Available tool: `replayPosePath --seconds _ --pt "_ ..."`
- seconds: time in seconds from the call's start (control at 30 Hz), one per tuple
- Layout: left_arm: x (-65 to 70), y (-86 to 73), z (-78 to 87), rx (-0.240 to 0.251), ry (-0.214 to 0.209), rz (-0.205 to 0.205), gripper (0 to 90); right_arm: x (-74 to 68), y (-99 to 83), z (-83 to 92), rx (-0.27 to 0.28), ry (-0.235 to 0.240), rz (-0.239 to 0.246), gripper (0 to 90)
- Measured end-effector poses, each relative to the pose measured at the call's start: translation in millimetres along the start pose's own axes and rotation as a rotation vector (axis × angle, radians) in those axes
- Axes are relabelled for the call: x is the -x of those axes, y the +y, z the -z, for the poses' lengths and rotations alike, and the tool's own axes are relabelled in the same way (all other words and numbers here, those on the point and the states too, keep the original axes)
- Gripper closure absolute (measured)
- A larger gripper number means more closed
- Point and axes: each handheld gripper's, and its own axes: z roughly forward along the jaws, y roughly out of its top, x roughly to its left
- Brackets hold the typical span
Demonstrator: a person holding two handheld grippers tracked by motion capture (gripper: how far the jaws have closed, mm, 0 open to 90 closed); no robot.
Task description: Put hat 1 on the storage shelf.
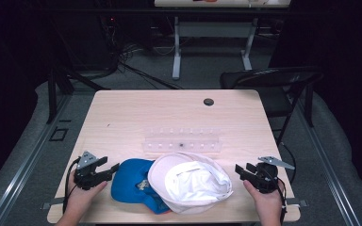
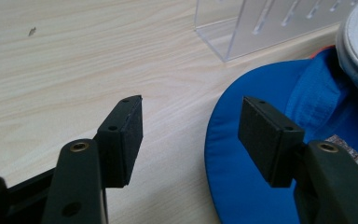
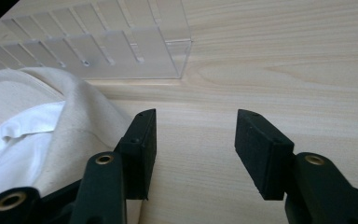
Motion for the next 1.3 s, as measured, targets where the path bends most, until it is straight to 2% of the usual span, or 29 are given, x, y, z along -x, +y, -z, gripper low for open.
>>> replayPosePath --seconds 0.1,0.23,0.33,0.4,0.53,0.8,0.9,1.07,1.13,1.17,1.2,1.3 --pt "3.1 1.1 1.6 0.004 0.005 -0.017 41.0 -3.5 3.3 5.2 -0.019 0.004 -0.007 49.8" --pt "4.9 1.6 2.7 0.01 0.011 -0.019 39.6 -10.0 7.3 10.1 -0.025 0.021 -0.01 51.4" --pt "5.6 1.7 3.6 0.009 0.01 -0.017 38.5 -19.9 12.1 15.8 -0.034 0.054 -0.02 51.3" --pt "5.7 2.1 4.8 0.011 -0.003 -0.007 40.1 -25.2 12.1 18.3 -0.042 0.059 -0.013 51.2" --pt "7.0 2.4 5.8 0.02 0.004 -0.003 40.2 -34.1 10.5 23.7 -0.073 0.075 0.021 49.8" --pt "9.8 1.6 4.3 0.005 -0.001 -0.026 41.8 -46.5 5.5 36.7 -0.092 0.1 0.044 49.3" --pt "12.2 1.3 2.3 0.001 -0.002 -0.033 41.9 -49.5 -0.5 34.1 -0.128 0.123 0.047 50.7" --pt "13.5 1.4 2.4 -0.001 -0.007 -0.033 43.2 -48.7 -10.1 23.7 -0.181 0.116 0.053 60.1" --pt "12.2 1.5 2.0 -0.02 -0.056 -0.012 48.6 -49.0 -11.3 21.7 -0.192 0.124 0.05 65.9" --pt "12.2 1.5 2.0 -0.02 -0.056 -0.012 51.3 -49.0 -11.3 21.7 -0.192 0.124 0.05 65.9" --pt "12.5 1.1 0.3 -0.031 -0.079 -0.005 54.2 -49.0 -10.3 21.7 -0.193 0.129 0.064 72.4" --pt "14.9 1.1 -1.6 -0.058 -0.087 -0.026 60.3 -50.7 -7.0 23.2 -0.175 0.123 0.065 78.8"
